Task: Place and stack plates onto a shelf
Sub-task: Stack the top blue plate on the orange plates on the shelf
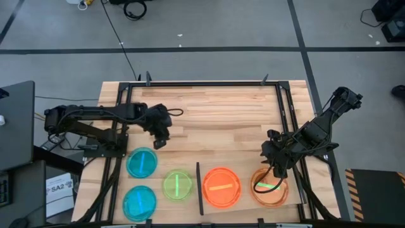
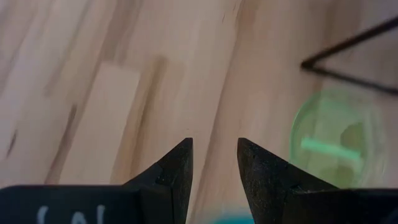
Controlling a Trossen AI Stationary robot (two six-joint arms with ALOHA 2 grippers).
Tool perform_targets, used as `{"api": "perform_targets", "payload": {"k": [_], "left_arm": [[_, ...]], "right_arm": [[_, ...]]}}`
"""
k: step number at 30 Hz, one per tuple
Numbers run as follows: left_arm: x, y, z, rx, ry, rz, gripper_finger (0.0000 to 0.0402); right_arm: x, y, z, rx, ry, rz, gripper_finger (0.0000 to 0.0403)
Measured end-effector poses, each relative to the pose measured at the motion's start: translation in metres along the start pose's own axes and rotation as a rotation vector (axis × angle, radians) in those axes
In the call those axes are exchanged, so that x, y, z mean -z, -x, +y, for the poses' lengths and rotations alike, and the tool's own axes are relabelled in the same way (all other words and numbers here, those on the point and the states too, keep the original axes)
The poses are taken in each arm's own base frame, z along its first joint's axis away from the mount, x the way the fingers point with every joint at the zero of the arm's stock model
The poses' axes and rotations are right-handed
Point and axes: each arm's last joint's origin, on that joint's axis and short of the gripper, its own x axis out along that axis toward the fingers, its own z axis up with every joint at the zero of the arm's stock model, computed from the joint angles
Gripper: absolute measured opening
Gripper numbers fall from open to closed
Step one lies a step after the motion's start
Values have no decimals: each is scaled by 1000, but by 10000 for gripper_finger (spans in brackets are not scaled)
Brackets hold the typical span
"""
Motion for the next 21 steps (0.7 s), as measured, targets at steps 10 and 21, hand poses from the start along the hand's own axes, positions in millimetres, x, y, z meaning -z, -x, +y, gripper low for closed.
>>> {"api": "perform_targets", "payload": {"k": [10, 21], "left_arm": [[24, 3, 5, -72, -133, 252, 133], [54, -14, 13, -61, -222, 393, 133]], "right_arm": [[0, 0, 0, 2, 0, -2, 140], [0, 0, 0, 2, 0, -2, 139]]}}
